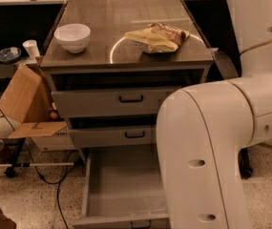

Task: Place green jalapeno chip bag into bottom drawer

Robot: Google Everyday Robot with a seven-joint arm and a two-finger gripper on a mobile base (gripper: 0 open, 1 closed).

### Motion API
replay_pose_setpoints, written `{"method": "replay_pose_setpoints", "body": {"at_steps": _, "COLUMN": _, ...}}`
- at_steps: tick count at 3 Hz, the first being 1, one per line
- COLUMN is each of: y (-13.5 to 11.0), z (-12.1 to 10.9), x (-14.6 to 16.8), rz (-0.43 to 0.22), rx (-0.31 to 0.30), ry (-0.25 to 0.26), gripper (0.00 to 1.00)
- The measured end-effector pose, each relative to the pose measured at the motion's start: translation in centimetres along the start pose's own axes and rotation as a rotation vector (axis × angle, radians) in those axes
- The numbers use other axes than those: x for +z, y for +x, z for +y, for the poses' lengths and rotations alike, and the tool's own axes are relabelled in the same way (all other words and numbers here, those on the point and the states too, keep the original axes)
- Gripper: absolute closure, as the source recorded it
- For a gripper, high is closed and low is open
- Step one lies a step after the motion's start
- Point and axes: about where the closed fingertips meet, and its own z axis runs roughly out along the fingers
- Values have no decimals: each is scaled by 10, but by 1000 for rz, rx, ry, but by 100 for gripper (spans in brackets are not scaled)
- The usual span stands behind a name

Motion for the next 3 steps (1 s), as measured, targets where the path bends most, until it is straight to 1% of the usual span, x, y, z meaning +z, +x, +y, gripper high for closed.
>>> {"method": "replay_pose_setpoints", "body": {"at_steps": 1, "y": 13, "z": -9, "x": -5, "rz": 18, "rx": 10, "ry": 8, "gripper": 100}}
{"method": "replay_pose_setpoints", "body": {"at_steps": 2, "y": 39, "z": -19, "x": 1, "rz": 62, "rx": 42, "ry": 24, "gripper": 100}}
{"method": "replay_pose_setpoints", "body": {"at_steps": 3, "y": 77, "z": -34, "x": 13, "rz": 143, "rx": 99, "ry": 62, "gripper": 100}}
